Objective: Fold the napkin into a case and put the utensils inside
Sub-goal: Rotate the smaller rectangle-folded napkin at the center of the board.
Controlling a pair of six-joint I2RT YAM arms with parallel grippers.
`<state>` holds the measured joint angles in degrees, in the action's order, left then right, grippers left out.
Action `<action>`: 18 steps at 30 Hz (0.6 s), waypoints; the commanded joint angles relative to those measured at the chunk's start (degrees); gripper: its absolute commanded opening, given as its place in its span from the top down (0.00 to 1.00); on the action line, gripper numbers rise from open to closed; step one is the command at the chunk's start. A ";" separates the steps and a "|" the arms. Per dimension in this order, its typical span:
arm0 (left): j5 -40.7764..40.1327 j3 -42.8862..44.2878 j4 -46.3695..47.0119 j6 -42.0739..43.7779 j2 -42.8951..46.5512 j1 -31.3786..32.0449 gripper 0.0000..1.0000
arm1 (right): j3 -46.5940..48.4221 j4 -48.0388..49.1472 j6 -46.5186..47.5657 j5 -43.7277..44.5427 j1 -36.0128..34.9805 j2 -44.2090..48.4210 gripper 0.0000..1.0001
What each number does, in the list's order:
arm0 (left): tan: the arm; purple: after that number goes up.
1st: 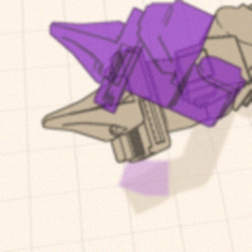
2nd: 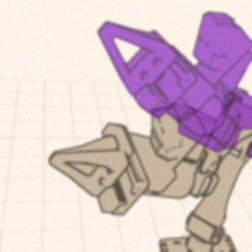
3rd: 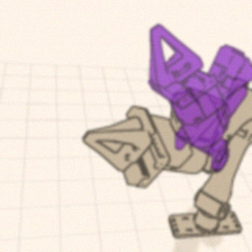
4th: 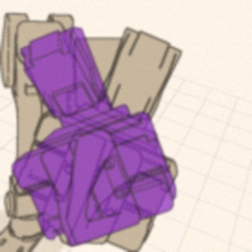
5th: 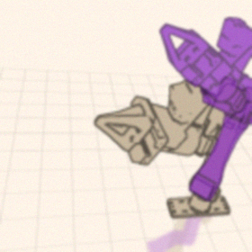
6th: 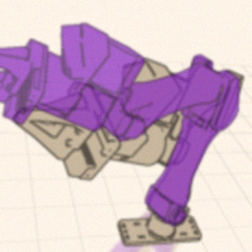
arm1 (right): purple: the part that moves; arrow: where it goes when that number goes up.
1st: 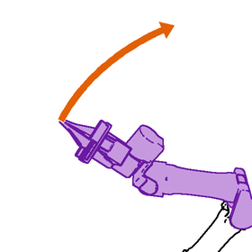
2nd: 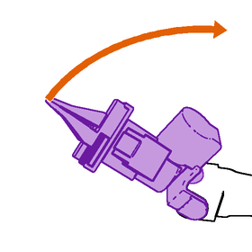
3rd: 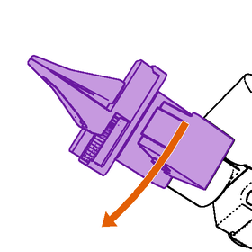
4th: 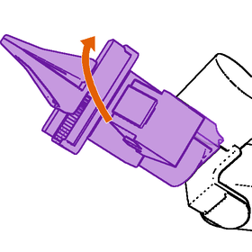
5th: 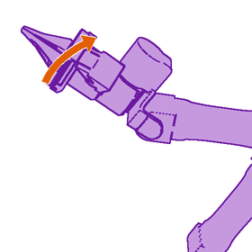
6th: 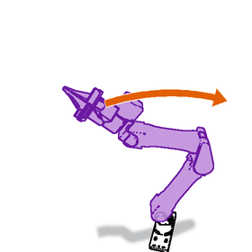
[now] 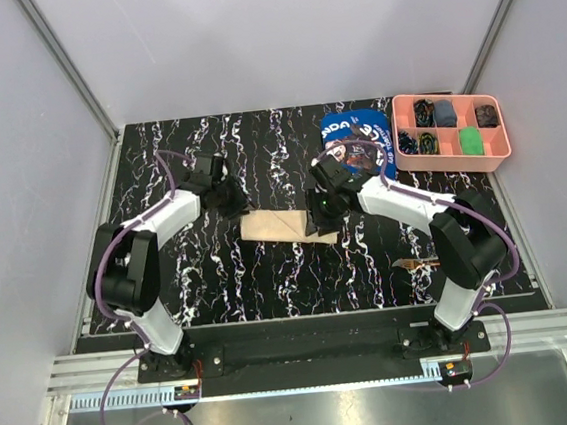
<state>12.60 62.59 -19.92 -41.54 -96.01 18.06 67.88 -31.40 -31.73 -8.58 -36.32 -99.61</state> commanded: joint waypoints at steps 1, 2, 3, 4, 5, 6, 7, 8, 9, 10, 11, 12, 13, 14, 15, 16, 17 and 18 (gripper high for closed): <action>-1.71 1.75 3.22 1.29 -5.23 0.13 0.73 | 3.67 1.78 -1.14 -1.79 0.11 0.03 0.56; -0.66 1.84 4.01 1.55 -6.03 0.13 0.74 | 3.23 2.65 -2.28 -1.88 0.10 0.12 0.57; -0.73 1.66 4.36 1.55 -6.99 0.13 0.75 | 2.01 3.18 -2.90 -1.88 0.19 0.56 0.57; -1.17 0.79 4.63 1.37 -7.18 0.13 0.75 | 1.39 3.62 -3.51 -1.71 0.28 0.65 0.59; -2.83 0.17 4.72 1.20 -7.35 0.13 0.75 | 0.69 4.41 -4.91 -1.79 0.28 0.82 0.60; -3.80 -0.53 4.63 1.20 -7.44 0.13 0.75 | -0.37 4.76 -5.62 -2.14 0.37 1.08 0.61; -4.59 -2.02 4.72 0.76 -7.27 0.13 0.76 | -1.07 5.20 -6.24 -2.49 0.46 1.09 0.64; -5.12 -3.16 4.72 0.32 -7.00 0.22 0.76 | -1.86 6.34 -7.90 -2.93 0.37 1.44 0.66; -5.30 -4.30 4.98 -0.20 -5.87 0.22 0.77 | -3.87 7.31 -8.70 -3.37 0.37 2.05 0.66; -5.48 -7.27 5.42 -1.69 -5.08 0.39 0.77 | -4.85 8.01 -9.40 -3.81 0.37 2.23 0.66; -5.48 -9.13 6.20 -2.66 -3.94 0.39 0.77 | -5.73 8.98 -10.63 -4.16 0.37 2.49 0.67; -5.39 -11.15 6.73 -3.71 -1.40 0.48 0.77 | -8.00 9.51 -11.07 -4.60 0.37 3.19 0.67; -5.31 -15.26 7.09 -6.51 0.10 0.48 0.77 | -9.07 10.03 -11.34 -4.60 0.37 3.72 0.67; -4.61 -17.56 8.40 -8.19 1.77 0.48 0.77 | -10.21 10.91 -11.86 -4.60 0.37 4.07 0.67; -4.08 -20.02 9.89 -9.86 5.36 0.65 0.76 | -12.05 11.35 -12.04 -4.60 0.46 4.68 0.67; -3.64 -24.05 11.30 -12.84 7.22 1.00 0.76 | -12.76 11.62 -12.13 -4.60 0.37 4.78 0.67; -2.59 -25.74 11.66 -14.26 8.80 1.09 0.75 | -13.55 11.80 -11.96 -4.26 0.37 4.60 0.67; -2.15 -28.72 12.18 -16.79 11.95 1.70 0.75 | -13.65 11.88 -11.87 -4.17 0.37 4.34 0.67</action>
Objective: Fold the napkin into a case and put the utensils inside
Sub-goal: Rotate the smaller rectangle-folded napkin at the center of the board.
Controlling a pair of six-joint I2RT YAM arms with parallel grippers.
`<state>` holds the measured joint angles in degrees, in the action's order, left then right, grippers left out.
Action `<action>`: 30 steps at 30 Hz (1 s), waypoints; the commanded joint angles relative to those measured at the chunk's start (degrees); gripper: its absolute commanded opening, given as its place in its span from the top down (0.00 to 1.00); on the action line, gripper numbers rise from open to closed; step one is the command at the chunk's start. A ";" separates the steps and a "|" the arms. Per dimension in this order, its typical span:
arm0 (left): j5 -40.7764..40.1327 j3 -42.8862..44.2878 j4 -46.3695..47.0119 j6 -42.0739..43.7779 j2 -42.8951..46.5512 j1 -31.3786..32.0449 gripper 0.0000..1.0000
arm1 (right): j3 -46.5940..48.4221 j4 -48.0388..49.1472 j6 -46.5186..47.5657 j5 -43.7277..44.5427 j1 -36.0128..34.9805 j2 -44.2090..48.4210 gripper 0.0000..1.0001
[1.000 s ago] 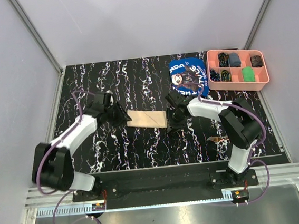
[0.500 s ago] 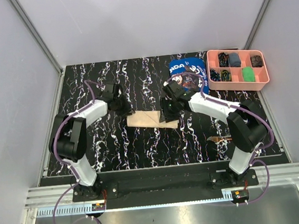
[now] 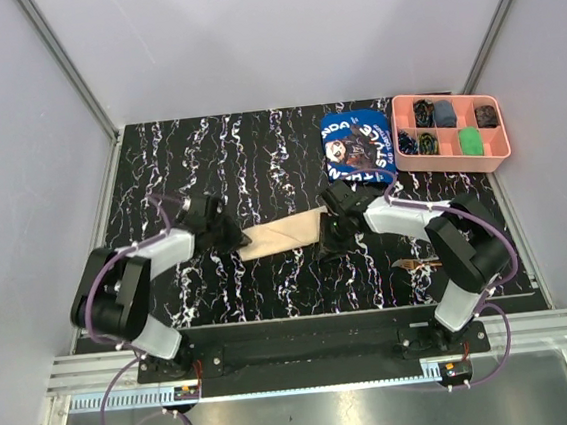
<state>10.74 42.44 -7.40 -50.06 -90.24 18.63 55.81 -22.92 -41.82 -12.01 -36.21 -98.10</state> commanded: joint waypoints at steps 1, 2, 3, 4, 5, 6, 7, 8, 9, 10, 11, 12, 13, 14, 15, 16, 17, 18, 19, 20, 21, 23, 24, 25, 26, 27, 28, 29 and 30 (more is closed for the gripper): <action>0.24 -9.73 0.10 -9.43 7.69 1.58 0.75 | -1.50 3.49 -1.25 -0.65 0.26 2.57 0.67; 0.33 -10.70 0.10 -10.66 10.67 2.28 0.75 | -0.89 3.58 -0.81 -0.47 0.26 1.70 0.67; 0.24 -12.36 0.10 -12.93 12.09 4.46 0.75 | -0.45 3.67 -0.46 0.05 0.26 1.17 0.67; -0.97 -13.25 -0.51 -14.43 13.67 5.70 0.75 | 0.08 3.49 0.07 1.19 0.35 0.55 0.67; -1.68 -14.21 -0.86 -16.10 16.99 6.84 0.75 | 2.00 3.41 0.68 1.37 0.35 -1.02 0.67; -2.39 -16.75 -0.78 -19.51 18.68 8.94 0.74 | 3.15 3.14 1.47 1.55 0.35 -1.82 0.67; -3.79 -17.90 -0.78 -20.94 20.43 10.10 0.73 | 5.43 2.79 2.61 2.33 0.43 -2.78 0.67; -4.50 -18.96 -0.78 -22.08 23.50 10.98 0.73 | 6.67 2.53 3.15 2.60 0.43 -4.88 0.67; -5.20 -21.06 -0.86 -24.27 25.01 12.64 0.73 | 8.07 2.35 3.85 2.61 0.52 -6.12 0.67; -6.68 -22.03 -0.78 -25.25 26.59 13.35 0.73 | 10.87 1.65 5.07 2.52 0.44 -7.35 0.67; -7.31 -23.70 -0.78 -26.04 29.39 13.79 0.72 | 12.29 1.30 5.52 2.34 0.43 -9.89 0.67; -7.58 -24.32 -0.86 -27.01 30.72 14.76 0.72 | 13.70 1.12 6.31 1.82 0.43 -10.96 0.67; -8.10 -24.59 -0.95 -27.19 31.69 15.46 0.72 | 16.41 1.03 7.71 0.86 0.43 -12.01 0.67; -8.54 -24.94 -1.13 -27.45 33.18 16.08 0.71 | 17.83 1.12 7.81 0.59 0.52 -13.94 0.67; -8.89 -25.03 -0.95 -28.50 33.46 17.65 0.71 | 19.23 1.12 8.68 0.15 0.44 -15.09 0.67; -9.85 -24.95 -0.95 -28.86 33.28 18.54 0.70 | 22.38 1.12 9.30 -1.51 0.35 -17.10 0.67; -10.12 -24.07 -0.86 -28.95 32.67 20.02 0.69 | 24.06 1.03 9.83 -2.39 0.35 -18.16 0.67; -10.30 -23.46 -0.86 -28.69 31.88 20.73 0.69 | 25.91 0.08 10.53 -3.97 0.26 -19.04 0.67; -10.22 -22.58 -0.95 -28.25 30.22 21.44 0.69 | 29.32 -0.98 10.62 -4.07 0.35 -20.27 0.67; -10.39 -20.83 -1.13 -27.38 29.60 22.84 0.70 | 30.66 -2.47 10.88 -3.46 0.35 -20.28 0.66; -10.57 -19.94 -1.65 -26.93 29.33 23.81 0.70 | 31.80 -5.79 11.23 -0.76 0.35 -20.02 0.66; -12.39 -17.93 -1.83 -25.01 30.20 26.96 0.66 | 32.17 -8.01 11.06 1.89 0.43 -16.78 0.59; -13.37 -17.39 -2.00 -24.13 30.73 27.94 0.64 | 31.73 -10.11 10.37 5.30 0.43 -15.20 0.53; -13.64 -16.60 -2.70 -22.99 32.13 28.47 0.61 | 30.68 -11.87 9.84 7.07 1.13 -12.05 0.47; -13.73 -14.77 -3.40 -20.36 32.92 29.00 0.58 | 30.15 -13.71 9.22 8.48 1.66 -10.37 0.38; -13.64 -13.62 -5.41 -18.77 33.80 29.09 0.51 | 29.19 -17.13 7.48 10.50 2.97 -8.61 0.33; -13.47 -11.52 -6.39 -17.01 35.72 29.18 0.48 | 25.52 -17.94 6.07 11.04 4.38 -4.33 0.29; -13.03 -10.37 -7.01 -13.34 36.61 29.18 0.46 | 22.79 -18.39 4.57 10.96 8.39 -1.85 0.27; -11.90 -9.05 -8.58 -11.22 37.32 29.09 0.43 | 16.32 -18.39 1.16 10.43 10.61 0.87 0.21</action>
<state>0.19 26.68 -13.65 -71.13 -57.25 47.53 82.83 -33.58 -33.98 -6.79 -34.26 -110.21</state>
